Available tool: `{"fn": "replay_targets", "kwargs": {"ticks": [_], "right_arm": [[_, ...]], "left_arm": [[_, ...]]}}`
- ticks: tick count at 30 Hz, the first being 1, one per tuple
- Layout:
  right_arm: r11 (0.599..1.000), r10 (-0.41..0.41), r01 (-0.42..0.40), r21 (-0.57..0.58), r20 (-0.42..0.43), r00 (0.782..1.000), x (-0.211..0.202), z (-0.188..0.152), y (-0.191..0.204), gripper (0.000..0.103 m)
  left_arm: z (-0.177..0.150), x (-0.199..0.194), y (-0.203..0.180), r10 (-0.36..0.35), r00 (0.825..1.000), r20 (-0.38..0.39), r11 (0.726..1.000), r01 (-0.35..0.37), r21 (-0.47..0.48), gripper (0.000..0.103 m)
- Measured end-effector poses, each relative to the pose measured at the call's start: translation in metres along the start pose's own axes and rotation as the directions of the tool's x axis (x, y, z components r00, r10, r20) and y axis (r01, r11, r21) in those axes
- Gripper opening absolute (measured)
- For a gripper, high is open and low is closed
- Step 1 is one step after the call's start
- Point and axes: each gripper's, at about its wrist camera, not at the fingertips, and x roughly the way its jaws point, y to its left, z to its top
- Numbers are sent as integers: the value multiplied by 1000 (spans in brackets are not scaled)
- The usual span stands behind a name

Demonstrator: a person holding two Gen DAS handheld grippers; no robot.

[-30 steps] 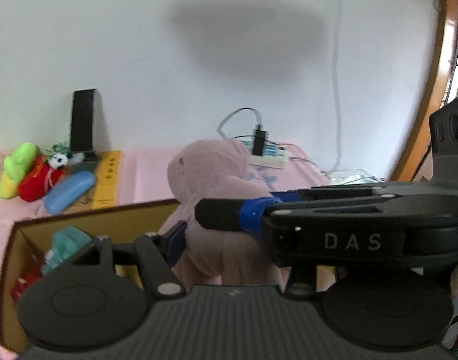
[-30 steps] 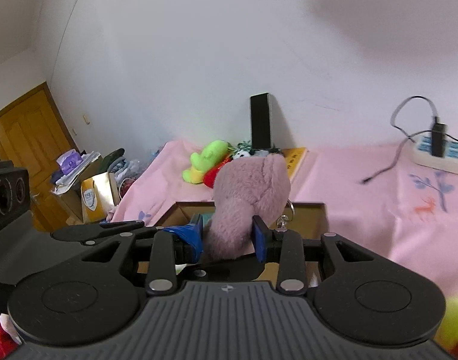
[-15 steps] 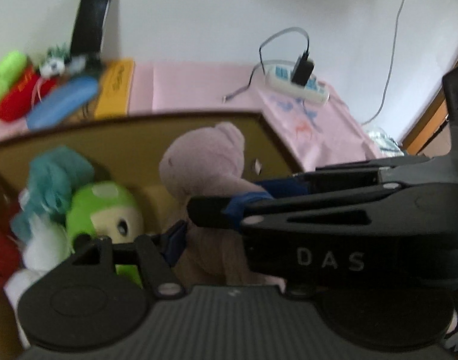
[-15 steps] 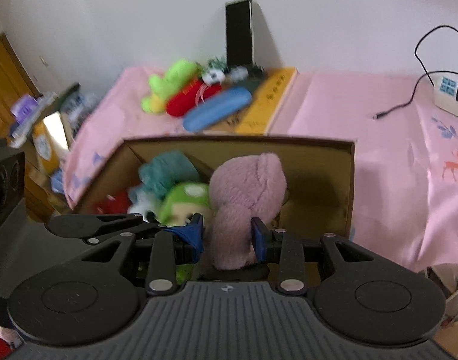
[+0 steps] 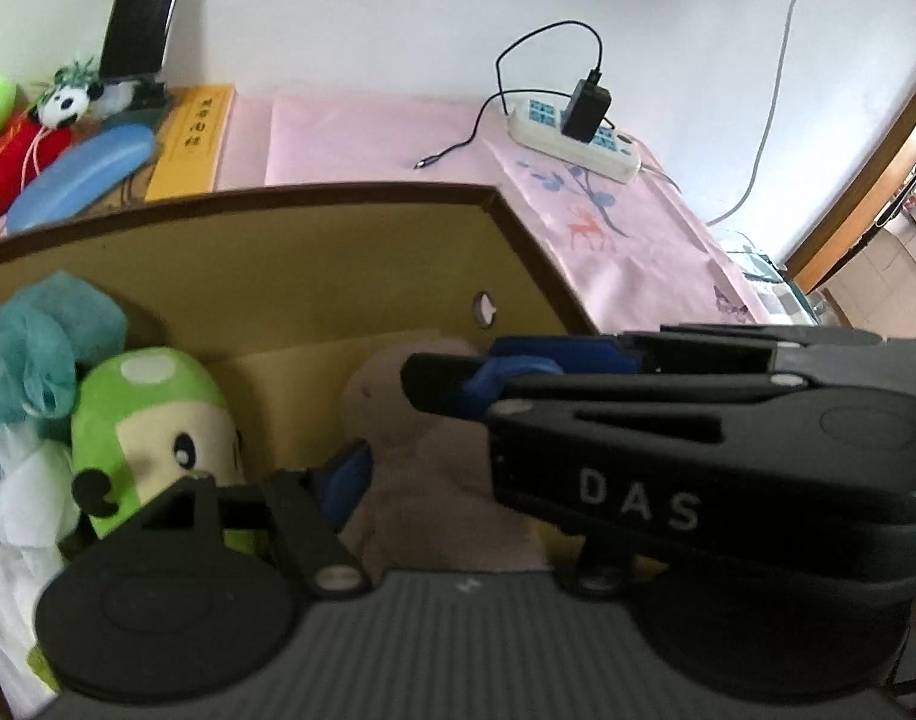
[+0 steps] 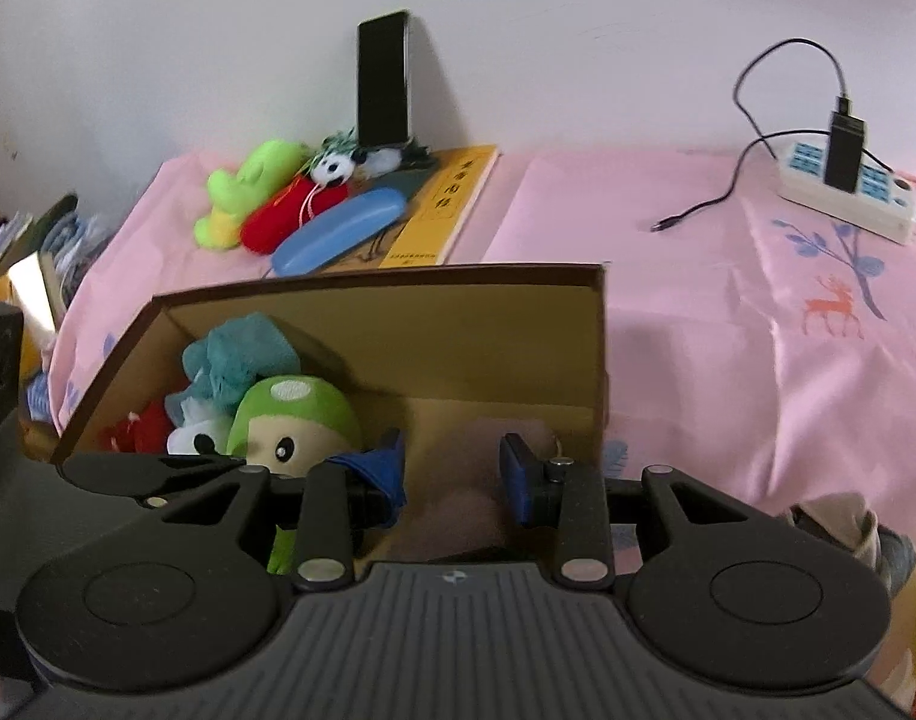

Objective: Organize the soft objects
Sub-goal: 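Lower the teddy bear into the box and open the right gripper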

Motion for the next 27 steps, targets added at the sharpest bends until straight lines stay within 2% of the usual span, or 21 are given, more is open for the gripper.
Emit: {"fn": "replay_targets", "kwargs": {"ticks": [4,12,20,27], "right_arm": [[999,-3,2,33,30,1000,-9,-4,-1,18],[997,-25,21,68,61,998,-29,-15,-2,18],[996,-12,4,89,87,996,-51,-27,-3,18],[994,13,-27,104,137,990,-77,-35,-5,18]], "left_arm": [[-3,-3,-3,3,1000,0,1000,-3,-1,53],[-14,-17,-16,115,993,15,993,-116,10,54],[-23,-38,-38,250,967,57,967,-252,41,58],[-31,-60,-60,322,942,100,945,-326,35,60]]}}
